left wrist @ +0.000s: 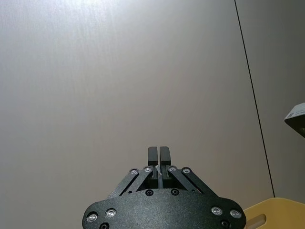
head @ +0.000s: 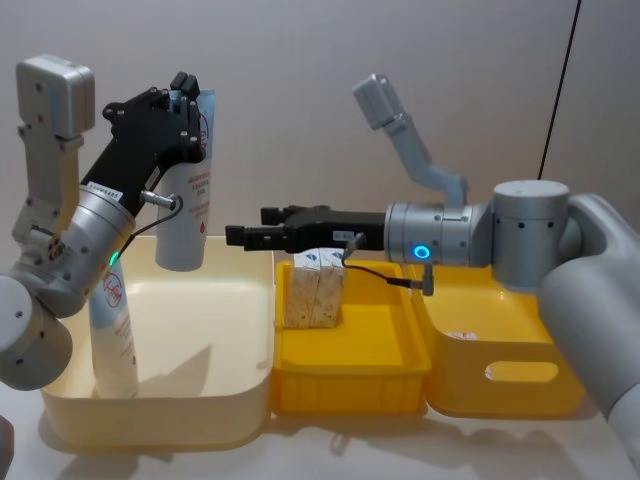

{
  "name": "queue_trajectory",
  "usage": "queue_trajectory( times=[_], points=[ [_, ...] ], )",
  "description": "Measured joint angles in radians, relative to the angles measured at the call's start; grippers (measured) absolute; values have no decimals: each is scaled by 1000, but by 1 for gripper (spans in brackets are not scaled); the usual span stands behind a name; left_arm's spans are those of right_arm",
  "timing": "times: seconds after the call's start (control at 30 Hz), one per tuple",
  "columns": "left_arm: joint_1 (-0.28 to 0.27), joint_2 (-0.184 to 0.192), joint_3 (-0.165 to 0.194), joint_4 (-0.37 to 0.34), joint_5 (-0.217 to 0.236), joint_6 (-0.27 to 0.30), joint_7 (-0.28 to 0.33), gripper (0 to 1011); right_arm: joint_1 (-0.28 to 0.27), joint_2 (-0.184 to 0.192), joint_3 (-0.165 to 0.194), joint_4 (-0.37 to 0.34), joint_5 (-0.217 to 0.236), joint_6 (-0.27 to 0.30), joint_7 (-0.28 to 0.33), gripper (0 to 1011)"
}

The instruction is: Bimanual collaborative sorting of washing and personal care products

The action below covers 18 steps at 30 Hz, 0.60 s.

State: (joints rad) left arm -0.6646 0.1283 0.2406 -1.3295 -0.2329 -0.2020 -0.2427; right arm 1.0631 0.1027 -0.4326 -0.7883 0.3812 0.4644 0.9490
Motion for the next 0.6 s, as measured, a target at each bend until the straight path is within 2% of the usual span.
queue_trajectory(
  times=[0.6],
  points=[
    [5, -9, -13, -1, 11, 9, -7, 34, 65, -51, -36, 110, 2, -59, 17, 1001]
  ],
)
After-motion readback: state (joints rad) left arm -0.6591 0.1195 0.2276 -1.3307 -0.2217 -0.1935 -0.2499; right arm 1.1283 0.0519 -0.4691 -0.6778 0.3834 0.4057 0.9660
